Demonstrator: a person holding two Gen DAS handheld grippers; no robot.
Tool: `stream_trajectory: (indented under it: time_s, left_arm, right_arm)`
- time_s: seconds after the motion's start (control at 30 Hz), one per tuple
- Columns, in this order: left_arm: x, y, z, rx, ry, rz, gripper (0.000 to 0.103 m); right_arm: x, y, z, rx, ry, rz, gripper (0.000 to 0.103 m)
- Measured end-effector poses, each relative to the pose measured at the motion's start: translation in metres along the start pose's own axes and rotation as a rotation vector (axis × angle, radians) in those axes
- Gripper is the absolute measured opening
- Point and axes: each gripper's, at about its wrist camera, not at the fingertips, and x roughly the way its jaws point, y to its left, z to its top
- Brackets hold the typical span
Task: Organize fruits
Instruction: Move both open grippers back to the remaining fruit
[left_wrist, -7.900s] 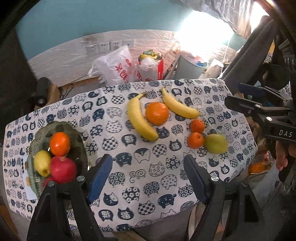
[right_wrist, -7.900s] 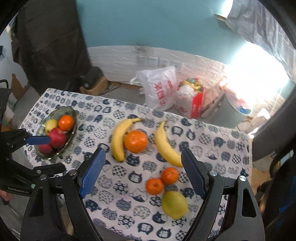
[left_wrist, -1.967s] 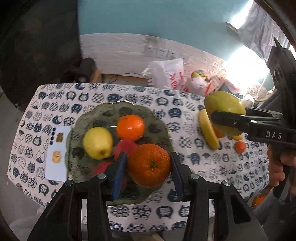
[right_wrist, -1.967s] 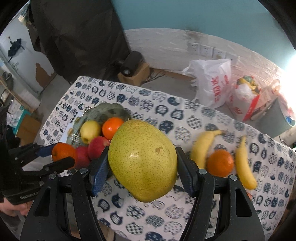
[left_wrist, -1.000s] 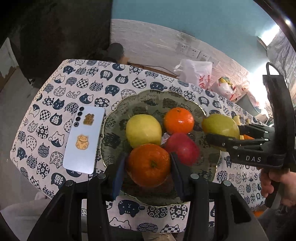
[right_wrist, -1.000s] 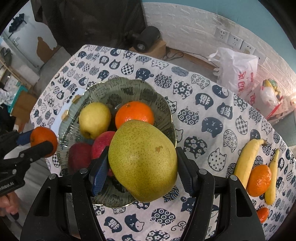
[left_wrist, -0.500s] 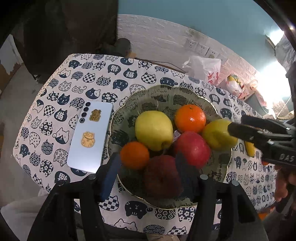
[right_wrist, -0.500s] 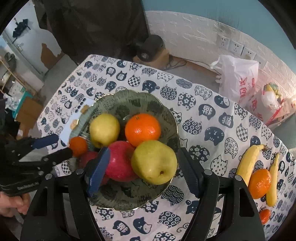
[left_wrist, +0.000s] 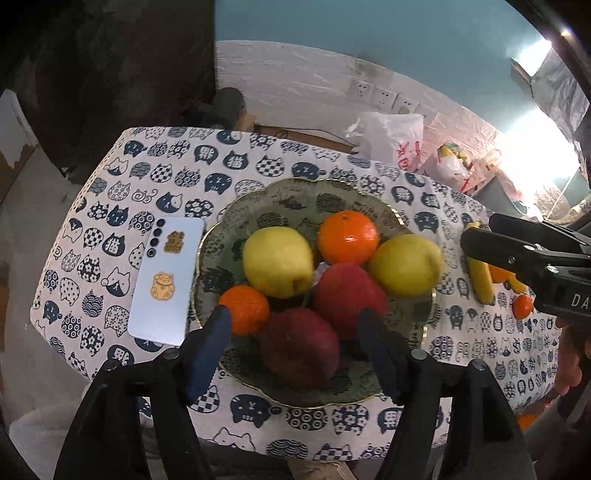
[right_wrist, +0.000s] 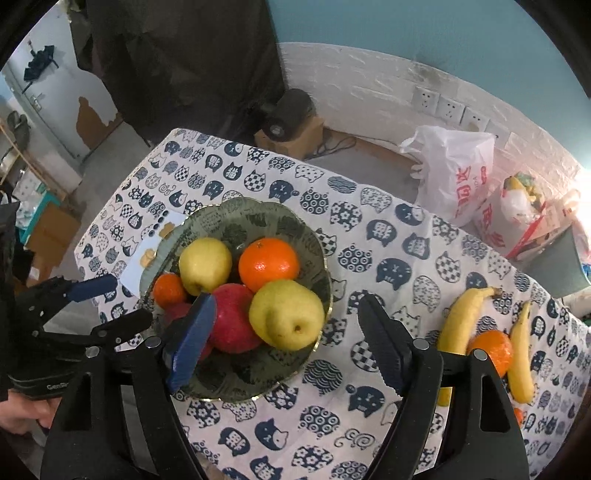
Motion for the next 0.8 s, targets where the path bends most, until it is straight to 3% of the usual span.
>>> stream_trajectory:
  time_s: [0.53, 0.8]
  left_arm:
    - [-0.027, -0.048, 0.004, 0.089, -0.05, -0.005, 0.079]
    - [-0.03, -0.082, 0.007, 0.141, -0.042, -0.047, 0.08]
  right_arm:
    - [-0.055, -0.018, -0.012, 0.004, -0.087, -0.037, 0.08]
    - [-0.08, -0.037, -0.026, 0.02, -0.108, -0.058, 0.08]
